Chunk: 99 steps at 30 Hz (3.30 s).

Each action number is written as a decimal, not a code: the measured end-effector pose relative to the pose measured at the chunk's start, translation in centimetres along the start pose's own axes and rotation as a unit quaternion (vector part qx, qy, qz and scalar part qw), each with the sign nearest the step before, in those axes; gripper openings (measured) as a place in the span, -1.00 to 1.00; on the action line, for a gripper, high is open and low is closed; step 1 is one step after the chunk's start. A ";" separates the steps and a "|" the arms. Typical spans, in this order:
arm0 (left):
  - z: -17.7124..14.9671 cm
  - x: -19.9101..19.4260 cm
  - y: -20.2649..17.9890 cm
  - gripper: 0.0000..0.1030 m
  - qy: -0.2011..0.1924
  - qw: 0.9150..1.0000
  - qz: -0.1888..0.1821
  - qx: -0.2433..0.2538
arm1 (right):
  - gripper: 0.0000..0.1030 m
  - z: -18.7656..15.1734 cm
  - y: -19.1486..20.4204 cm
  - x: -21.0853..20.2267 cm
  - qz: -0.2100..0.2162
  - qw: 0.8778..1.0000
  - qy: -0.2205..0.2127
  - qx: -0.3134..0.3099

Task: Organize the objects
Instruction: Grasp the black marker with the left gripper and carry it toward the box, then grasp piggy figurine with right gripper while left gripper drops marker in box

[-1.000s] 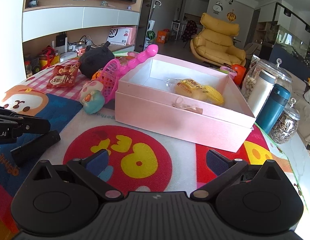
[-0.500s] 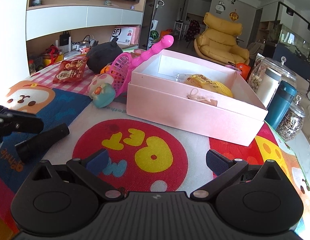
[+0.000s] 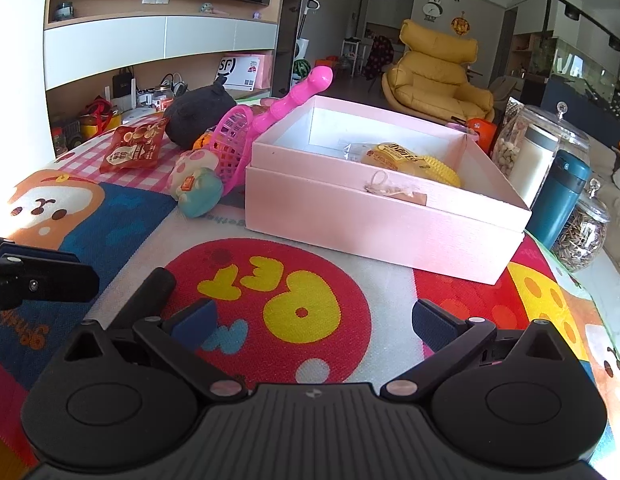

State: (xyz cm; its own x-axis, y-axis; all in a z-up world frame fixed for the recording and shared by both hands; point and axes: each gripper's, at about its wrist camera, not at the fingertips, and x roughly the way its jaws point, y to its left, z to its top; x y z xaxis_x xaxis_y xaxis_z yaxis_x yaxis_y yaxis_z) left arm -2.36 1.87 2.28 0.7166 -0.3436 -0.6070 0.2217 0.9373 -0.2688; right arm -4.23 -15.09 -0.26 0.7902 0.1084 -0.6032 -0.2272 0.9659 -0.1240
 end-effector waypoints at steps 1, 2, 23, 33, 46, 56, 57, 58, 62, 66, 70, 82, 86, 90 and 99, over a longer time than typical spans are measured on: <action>-0.1 0.3 -0.3 -0.51 0.005 1.000 0.001 0.004 | 1.00 0.0 -0.1 -0.1 -0.001 1.000 -0.003 0.004; -0.1 0.6 -0.6 -0.51 0.011 1.000 -0.001 0.005 | 1.00 -0.1 -0.5 -0.3 -0.002 1.000 -0.010 0.013; 2.4 8.3 -9.8 -0.19 0.070 0.996 0.005 0.063 | 1.00 -1.5 -9.4 -2.9 -0.105 0.988 -0.033 0.106; 0.3 6.1 -8.6 -0.56 0.069 0.991 0.014 0.112 | 1.00 0.1 -12.6 -1.8 -0.038 0.991 0.019 0.131; 2.5 1.9 4.7 -0.57 0.040 0.997 0.050 0.042 | 0.20 4.7 4.7 1.5 0.010 0.993 -0.027 -0.110; 3.0 1.1 9.1 -0.56 0.033 0.999 0.037 -0.004 | 0.19 7.3 13.0 6.7 0.009 0.963 -0.041 -0.265; 2.9 1.0 9.1 -0.56 0.031 0.999 0.036 -0.006 | 0.19 7.2 13.1 7.0 0.007 0.963 -0.039 -0.267; 2.9 1.0 9.1 -0.57 0.031 0.999 0.036 -0.007 | 0.15 7.3 13.0 7.1 0.010 0.964 -0.040 -0.263; 2.7 0.9 8.8 -0.56 0.028 0.999 0.043 -0.006 | -0.15 7.8 11.7 5.4 0.025 0.974 -0.019 -0.225; 2.7 0.9 8.2 -0.57 0.028 0.998 0.055 -0.004 | -0.16 7.1 9.3 2.1 0.055 0.982 0.005 -0.179; 2.3 0.7 7.1 -0.57 0.032 0.999 0.042 -0.004 | -0.18 5.4 5.5 -0.7 0.053 0.990 0.038 -0.126; 10.2 0.9 -6.3 -0.57 -0.068 0.989 -0.067 0.113 | -0.18 2.2 -4.4 -5.7 -0.012 1.000 0.014 -0.009; 15.7 6.8 -9.2 -0.49 -0.072 0.987 -0.052 0.135 | -0.18 3.2 -5.6 -5.2 -0.020 1.000 -0.010 0.013; 17.1 9.1 -10.0 -0.54 -0.086 0.991 -0.023 0.105 | -0.18 3.6 -5.6 -4.0 -0.030 0.999 -0.012 0.024; 12.9 2.6 -5.1 -0.53 -0.111 0.990 -0.061 0.066 | -0.18 3.8 -6.3 -3.3 -0.019 0.999 -0.002 0.033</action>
State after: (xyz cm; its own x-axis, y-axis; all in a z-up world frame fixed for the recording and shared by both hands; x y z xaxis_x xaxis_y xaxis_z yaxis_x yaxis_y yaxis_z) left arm 6.87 -3.01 11.69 0.8031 -0.4480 -0.3928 0.3902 0.8937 -0.2215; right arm -3.26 -20.59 5.53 0.7993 0.0720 -0.5966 -0.1587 0.9828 -0.0940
